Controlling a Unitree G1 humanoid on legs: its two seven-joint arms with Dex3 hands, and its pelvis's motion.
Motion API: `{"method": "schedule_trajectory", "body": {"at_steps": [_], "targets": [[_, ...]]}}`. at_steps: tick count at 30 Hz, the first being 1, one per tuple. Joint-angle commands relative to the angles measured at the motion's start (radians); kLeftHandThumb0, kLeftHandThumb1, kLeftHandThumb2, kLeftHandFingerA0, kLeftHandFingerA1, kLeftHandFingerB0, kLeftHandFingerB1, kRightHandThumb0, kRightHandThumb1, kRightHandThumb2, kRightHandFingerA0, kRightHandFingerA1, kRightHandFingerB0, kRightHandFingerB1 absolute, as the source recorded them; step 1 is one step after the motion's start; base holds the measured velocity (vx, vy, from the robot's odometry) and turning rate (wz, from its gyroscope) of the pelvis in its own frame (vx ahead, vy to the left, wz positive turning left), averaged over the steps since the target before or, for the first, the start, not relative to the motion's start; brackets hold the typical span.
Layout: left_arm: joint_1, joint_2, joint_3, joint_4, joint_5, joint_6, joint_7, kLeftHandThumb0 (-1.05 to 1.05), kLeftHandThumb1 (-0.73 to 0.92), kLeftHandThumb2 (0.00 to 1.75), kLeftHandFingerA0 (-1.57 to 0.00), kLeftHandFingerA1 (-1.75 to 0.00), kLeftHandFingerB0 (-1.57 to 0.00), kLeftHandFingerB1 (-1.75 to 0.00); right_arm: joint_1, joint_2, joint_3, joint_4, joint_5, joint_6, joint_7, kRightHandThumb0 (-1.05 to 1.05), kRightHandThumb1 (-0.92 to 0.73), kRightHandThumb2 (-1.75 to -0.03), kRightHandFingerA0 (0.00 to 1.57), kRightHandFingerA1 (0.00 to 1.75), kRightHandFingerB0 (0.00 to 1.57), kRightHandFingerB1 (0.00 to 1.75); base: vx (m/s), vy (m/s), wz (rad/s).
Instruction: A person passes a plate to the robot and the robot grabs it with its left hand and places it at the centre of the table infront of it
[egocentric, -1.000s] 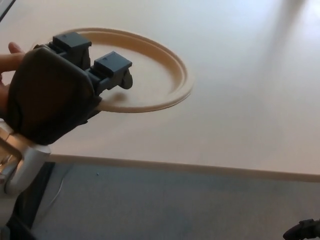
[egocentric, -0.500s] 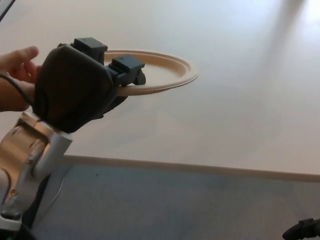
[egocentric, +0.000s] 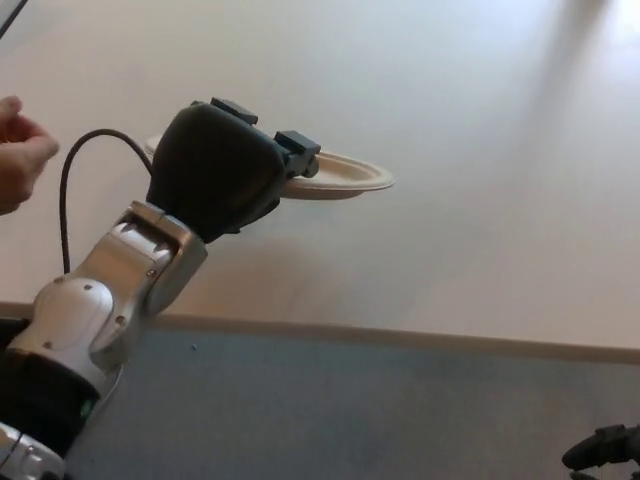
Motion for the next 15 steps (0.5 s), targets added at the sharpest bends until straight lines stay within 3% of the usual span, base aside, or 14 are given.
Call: {"method": "schedule_trajectory", "body": {"at_steps": [1, 4, 10, 11, 15], "targets": [[-0.075, -0.007, -0.064, 0.146, 0.047, 0.09, 0.032, -0.35, 0.62, 0.6, -0.86, -1.33, -0.78, -0.46, -0.004, -0.008, -0.003, -0.002, 0.001, -0.002, 0.002, -0.68, -0.74, -0.63, 0.66, 0.65, 0.48, 0.51, 0.0, 0.0, 0.0], [-0.14, -0.03, -0.101, 0.273, 0.037, 0.133, -0.013, -0.34, 0.65, 0.6, -0.83, -1.22, -0.78, -0.46, -0.009, -0.01, -0.001, -0.003, -0.003, -0.005, 0.002, -0.69, -0.75, -0.62, 0.66, 0.63, 0.5, 0.52, 0.0, 0.0, 0.0], [-0.257, -0.066, -0.146, 0.471, -0.003, 0.155, -0.017, -0.31, 0.66, 0.6, -0.82, -1.21, -0.75, -0.46, -0.017, -0.01, 0.003, -0.006, -0.007, -0.006, -0.009, -0.68, -0.75, -0.62, 0.65, 0.64, 0.51, 0.52, 0.0, 0.0, 0.0], [-0.269, -0.07, -0.152, 0.486, -0.007, 0.157, -0.02, -0.31, 0.64, 0.6, -0.8, -1.29, -0.75, -0.47, -0.017, -0.01, 0.003, -0.006, -0.007, -0.006, -0.009, -0.69, -0.74, -0.62, 0.68, 0.67, 0.51, 0.53, 0.0, 0.0, 0.0], [-0.294, -0.082, -0.146, 0.517, -0.052, 0.157, -0.041, -0.3, 0.68, 0.6, -0.82, -1.34, -0.73, -0.46, -0.019, -0.008, 0.012, -0.006, -0.015, -0.007, -0.01, -0.69, -0.74, -0.62, 0.7, 0.66, 0.51, 0.52, 0.0, 0.0, 0.0]]}}
